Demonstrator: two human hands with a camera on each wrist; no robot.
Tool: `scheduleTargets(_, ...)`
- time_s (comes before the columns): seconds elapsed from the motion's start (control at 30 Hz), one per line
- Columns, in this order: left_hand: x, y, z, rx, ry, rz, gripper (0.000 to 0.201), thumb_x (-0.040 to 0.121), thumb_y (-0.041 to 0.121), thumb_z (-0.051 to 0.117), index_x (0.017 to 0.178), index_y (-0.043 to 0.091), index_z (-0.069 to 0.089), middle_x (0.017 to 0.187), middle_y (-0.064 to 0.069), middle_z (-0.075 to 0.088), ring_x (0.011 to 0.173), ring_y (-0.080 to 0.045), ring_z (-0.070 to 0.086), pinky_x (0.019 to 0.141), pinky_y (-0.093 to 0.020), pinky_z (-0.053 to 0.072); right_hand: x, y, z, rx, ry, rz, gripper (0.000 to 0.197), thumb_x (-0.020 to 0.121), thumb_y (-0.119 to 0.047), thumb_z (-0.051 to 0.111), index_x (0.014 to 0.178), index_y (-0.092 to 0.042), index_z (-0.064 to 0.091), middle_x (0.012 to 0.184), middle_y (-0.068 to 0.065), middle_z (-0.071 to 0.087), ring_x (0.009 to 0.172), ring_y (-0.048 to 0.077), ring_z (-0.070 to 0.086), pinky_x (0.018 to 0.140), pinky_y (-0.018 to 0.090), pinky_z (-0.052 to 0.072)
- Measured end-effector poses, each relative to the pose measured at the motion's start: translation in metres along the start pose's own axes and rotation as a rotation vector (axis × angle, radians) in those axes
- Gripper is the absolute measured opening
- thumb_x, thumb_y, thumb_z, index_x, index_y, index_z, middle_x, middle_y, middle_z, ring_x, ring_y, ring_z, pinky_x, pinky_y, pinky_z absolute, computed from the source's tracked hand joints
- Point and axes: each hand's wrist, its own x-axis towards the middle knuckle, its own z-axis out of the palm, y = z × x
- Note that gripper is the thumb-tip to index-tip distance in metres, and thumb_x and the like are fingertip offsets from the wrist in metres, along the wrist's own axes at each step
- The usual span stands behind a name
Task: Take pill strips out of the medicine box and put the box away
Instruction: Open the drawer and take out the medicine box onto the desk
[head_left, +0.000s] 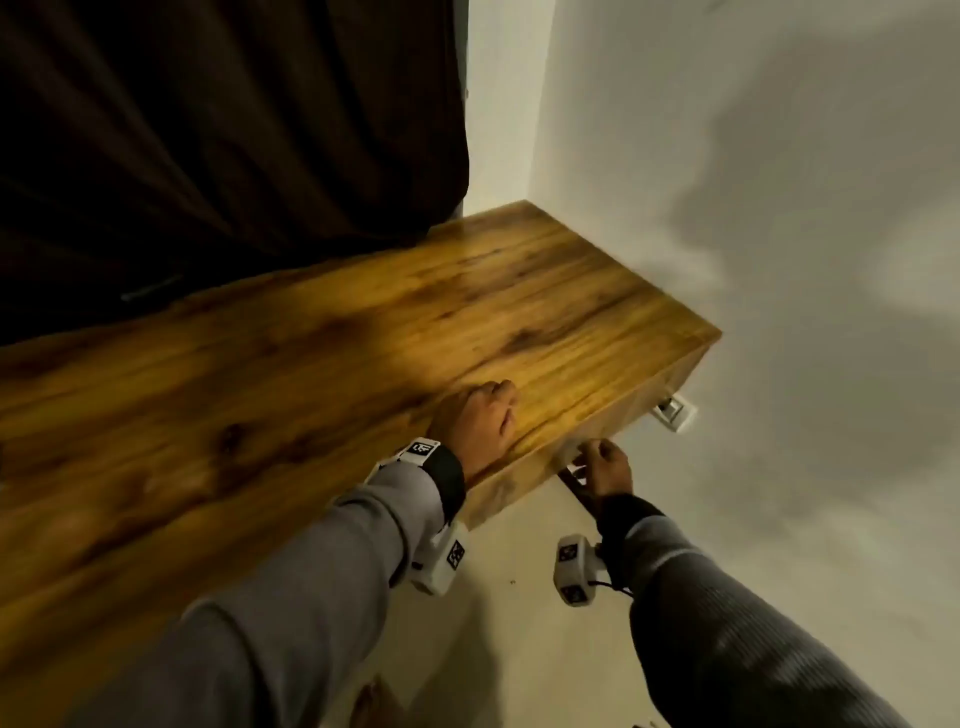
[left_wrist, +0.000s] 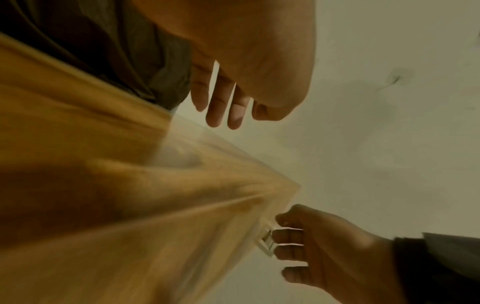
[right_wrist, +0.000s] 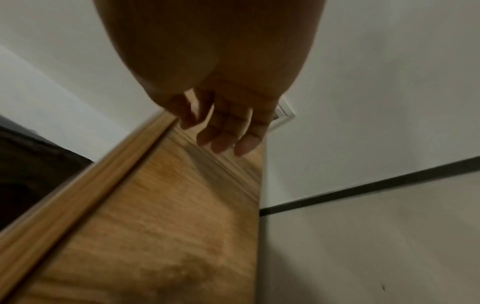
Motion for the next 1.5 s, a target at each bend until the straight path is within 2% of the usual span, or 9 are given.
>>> scheduleTargets(0.17, -0.031, 0.013, 0.033, -0.018, -0.11, 0.055, 0.015, 0.084, 0.019, 0.045, 0.091, 0.012, 0.056, 0.087, -0.011, 0.065, 0.074, -0.031, 0.06, 0.061, -0.036, 0.049, -0.001, 0.039, 0.03, 0.234, -0.375, 0.417, 0.019, 0.097, -0.023, 0.045, 0.097, -0.008, 0.055, 0.081, 0.01, 0.058, 0.07, 0.024, 0.057, 0.064, 0.033, 0.046)
scheduleTargets(0.4, -0.059, -0.001, 0.044, -0.113, -0.097, 0.015, 0.015, 0.084, 0.02, 0.047, 0.093, 0.017, 0.058, 0.093, -0.004, 0.066, 0.082, -0.018, 0.059, 0.07, -0.035, 0.052, 0.004, 0.064, 0.071, 0.627, -0.329, 0.592, 0.046, 0.093, -0.04, 0.046, 0.129, -0.01, 0.05, 0.136, 0.012, 0.052, 0.114, 0.028, 0.053, 0.094, 0.041, 0.042)
scheduleTargets(0.77, -0.083, -0.005, 0.054, -0.178, -0.085, 0.025, 0.013, 0.084, 0.014, 0.049, 0.085, 0.01, 0.061, 0.081, -0.007, 0.064, 0.071, -0.016, 0.056, 0.064, -0.013, 0.033, 0.006, 0.077, 0.081, 0.943, -0.253, 0.645, 0.066, 0.096, -0.052, 0.034, 0.146, -0.009, 0.029, 0.147, 0.014, 0.041, 0.129, 0.031, 0.045, 0.073, 0.038, 0.048)
scheduleTargets(0.9, -0.086, 0.001, 0.059, -0.207, -0.07, 0.014, 0.008, 0.082, 0.01, 0.051, 0.081, 0.012, 0.059, 0.079, -0.007, 0.061, 0.07, -0.018, 0.054, 0.062, -0.023, 0.041, -0.008, 0.1, 0.054, 0.915, -0.26, 0.633, 0.066, 0.094, -0.052, 0.04, 0.144, -0.009, 0.033, 0.142, 0.014, 0.047, 0.122, 0.031, 0.052, 0.076, 0.038, 0.051)
scheduleTargets(1.0, -0.09, 0.005, 0.068, -0.244, -0.077, 0.03, 0.007, 0.08, 0.011, 0.054, 0.081, 0.012, 0.061, 0.078, -0.006, 0.063, 0.071, -0.017, 0.057, 0.066, -0.028, 0.048, -0.027, 0.104, 0.02, 0.696, -0.248, 0.551, 0.059, 0.094, -0.05, 0.045, 0.136, -0.009, 0.043, 0.132, 0.013, 0.054, 0.117, 0.033, 0.055, 0.089, 0.045, 0.049)
scheduleTargets(1.1, -0.092, 0.012, 0.074, -0.262, -0.083, 0.033, 0.013, 0.08, 0.019, 0.051, 0.085, 0.014, 0.063, 0.078, -0.005, 0.066, 0.072, -0.016, 0.06, 0.068, -0.03, 0.053, -0.042, 0.102, -0.02, 0.399, 0.006, 0.271, 0.029, 0.095, -0.036, 0.049, 0.111, -0.014, 0.057, 0.113, 0.017, 0.059, 0.112, 0.039, 0.054, 0.099, 0.056, 0.045)
scheduleTargets(1.27, -0.087, 0.025, 0.08, -0.26, -0.081, 0.033, 0.013, 0.078, 0.021, 0.051, 0.075, 0.013, 0.06, 0.069, -0.005, 0.066, 0.062, -0.017, 0.059, 0.057, -0.029, 0.052, -0.044, 0.071, -0.08, 0.163, 0.354, -0.245, 0.016, 0.093, -0.022, 0.053, 0.108, -0.015, 0.054, 0.109, 0.008, 0.061, 0.099, 0.026, 0.058, 0.09, 0.037, 0.051)
scheduleTargets(1.37, -0.078, 0.033, 0.08, -0.262, -0.095, 0.003, 0.007, 0.078, 0.013, 0.055, 0.074, 0.01, 0.06, 0.071, -0.009, 0.065, 0.062, -0.02, 0.058, 0.057, -0.024, 0.044, -0.036, 0.037, -0.099, 0.081, 0.278, -0.451, 0.012, 0.092, -0.012, 0.053, 0.098, -0.018, 0.061, 0.104, 0.006, 0.064, 0.097, 0.021, 0.06, 0.087, 0.032, 0.05)
scheduleTargets(1.5, -0.073, 0.041, 0.078, -0.278, -0.113, -0.077, 0.007, 0.079, 0.01, 0.054, 0.079, 0.009, 0.061, 0.077, -0.009, 0.065, 0.07, -0.021, 0.058, 0.063, -0.031, 0.048, -0.017, 0.004, -0.101, 0.014, 0.062, -0.411, 0.013, 0.09, -0.008, 0.057, 0.092, -0.019, 0.061, 0.102, 0.005, 0.065, 0.098, 0.021, 0.061, 0.092, 0.036, 0.049)
